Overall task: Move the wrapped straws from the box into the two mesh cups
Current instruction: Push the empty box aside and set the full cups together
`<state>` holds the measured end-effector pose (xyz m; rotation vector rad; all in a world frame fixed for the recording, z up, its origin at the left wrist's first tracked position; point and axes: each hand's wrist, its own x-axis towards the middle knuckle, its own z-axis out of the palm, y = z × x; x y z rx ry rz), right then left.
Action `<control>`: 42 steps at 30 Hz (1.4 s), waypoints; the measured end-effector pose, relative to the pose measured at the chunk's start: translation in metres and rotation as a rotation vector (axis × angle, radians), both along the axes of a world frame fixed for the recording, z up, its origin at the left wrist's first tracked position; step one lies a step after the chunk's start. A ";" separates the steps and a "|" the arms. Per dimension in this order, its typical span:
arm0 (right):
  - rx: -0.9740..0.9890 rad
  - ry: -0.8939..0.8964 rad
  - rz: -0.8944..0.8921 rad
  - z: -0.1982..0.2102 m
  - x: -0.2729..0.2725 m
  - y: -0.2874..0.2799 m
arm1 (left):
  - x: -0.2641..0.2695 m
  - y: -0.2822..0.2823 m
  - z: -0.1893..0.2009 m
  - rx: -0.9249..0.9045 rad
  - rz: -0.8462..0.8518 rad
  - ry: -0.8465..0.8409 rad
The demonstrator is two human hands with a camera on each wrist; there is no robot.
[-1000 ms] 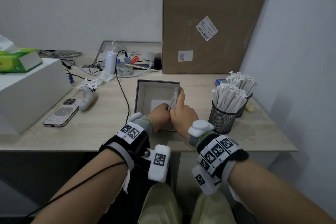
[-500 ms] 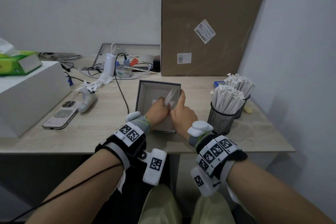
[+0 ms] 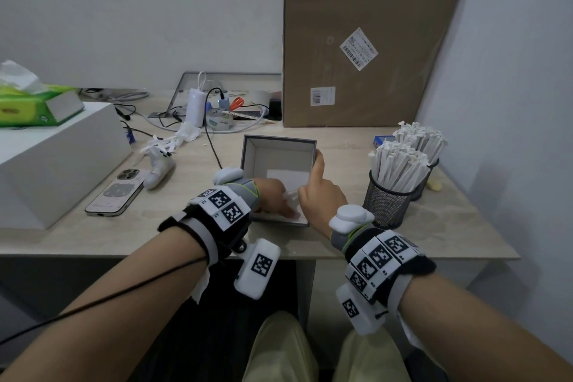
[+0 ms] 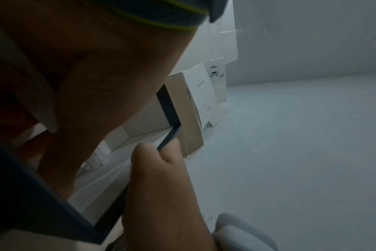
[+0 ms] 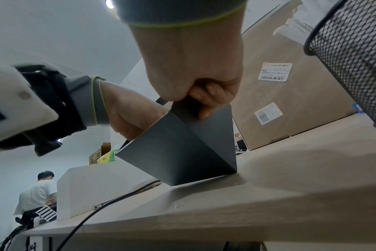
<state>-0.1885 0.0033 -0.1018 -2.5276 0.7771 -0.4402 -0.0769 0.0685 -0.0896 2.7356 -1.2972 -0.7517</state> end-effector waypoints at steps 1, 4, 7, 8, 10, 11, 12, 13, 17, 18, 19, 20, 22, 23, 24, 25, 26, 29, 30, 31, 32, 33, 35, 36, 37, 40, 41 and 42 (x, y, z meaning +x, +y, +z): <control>-0.004 0.001 0.006 -0.001 0.000 0.001 | -0.002 0.001 0.000 0.027 0.000 -0.007; -0.003 0.008 0.013 -0.001 0.000 0.002 | -0.004 0.000 -0.004 0.057 -0.011 -0.068; -0.009 0.019 0.001 -0.001 0.000 0.002 | -0.005 -0.003 -0.005 0.084 -0.002 -0.096; -0.016 0.020 -0.002 -0.001 0.000 0.002 | -0.005 -0.003 -0.004 0.091 -0.006 -0.097; -0.019 0.015 0.000 -0.002 0.000 0.003 | -0.006 -0.003 -0.004 0.097 -0.009 -0.112; -0.013 0.012 0.003 -0.002 0.000 0.002 | -0.007 -0.002 -0.004 0.102 -0.025 -0.124; -0.007 0.010 0.004 -0.002 0.001 0.002 | -0.008 -0.002 -0.005 0.112 -0.040 -0.138; -0.005 0.009 0.001 -0.002 0.002 0.002 | -0.010 -0.001 -0.005 0.119 -0.050 -0.155; -0.016 0.002 -0.008 -0.003 0.004 0.000 | -0.015 0.002 -0.008 0.064 0.010 -0.162; -0.008 -0.004 -0.004 -0.003 0.004 0.000 | -0.016 0.002 -0.005 0.066 0.009 -0.152; 0.004 -0.006 0.001 -0.002 0.004 -0.001 | -0.017 0.003 -0.002 0.065 0.001 -0.126; 0.018 -0.004 0.002 -0.001 0.005 -0.002 | -0.017 0.003 0.003 0.079 -0.015 -0.111; 0.047 0.008 -0.010 0.001 0.009 -0.007 | -0.015 0.002 0.015 0.029 0.029 -0.033; 0.068 0.007 -0.013 0.003 0.010 -0.009 | -0.014 0.002 0.022 -0.046 0.069 -0.010; 0.089 0.001 -0.012 0.006 0.012 -0.010 | -0.012 0.002 0.032 -0.133 0.092 -0.025; 0.104 -0.006 -0.011 0.009 0.014 -0.012 | -0.010 0.003 0.042 -0.223 0.121 -0.061; 0.119 -0.009 -0.012 0.011 0.016 -0.013 | -0.006 0.004 0.049 -0.316 0.149 -0.094; 0.141 0.014 -0.045 0.017 0.026 -0.018 | 0.003 0.005 0.059 -0.642 0.220 0.026; 0.148 0.018 -0.056 0.018 0.030 -0.020 | 0.004 0.005 0.060 -0.747 0.245 0.080; 0.152 0.019 -0.063 0.018 0.033 -0.023 | 0.003 0.004 0.061 -0.845 0.269 0.143; 0.155 0.021 -0.067 0.019 0.036 -0.025 | 0.001 0.003 0.061 -0.933 0.297 0.209; 0.157 0.027 -0.073 0.019 0.039 -0.028 | -0.001 0.002 0.062 -1.006 0.317 0.282; 0.174 0.048 -0.075 0.017 0.045 -0.033 | -0.005 0.000 0.061 -1.088 0.314 0.409; 0.203 0.055 -0.070 0.016 0.046 -0.036 | -0.006 -0.001 0.059 -1.107 0.297 0.460; 0.229 0.061 -0.060 0.014 0.048 -0.039 | -0.008 -0.002 0.057 -1.120 0.283 0.497; 0.219 0.051 -0.028 0.019 0.044 -0.047 | -0.012 -0.007 0.052 -1.150 0.265 0.578; 0.199 -0.004 -0.038 0.024 0.041 -0.051 | -0.013 -0.009 0.050 -1.152 0.255 0.609; 0.211 -0.108 -0.050 0.031 0.035 -0.055 | -0.015 -0.010 0.049 -1.152 0.241 0.639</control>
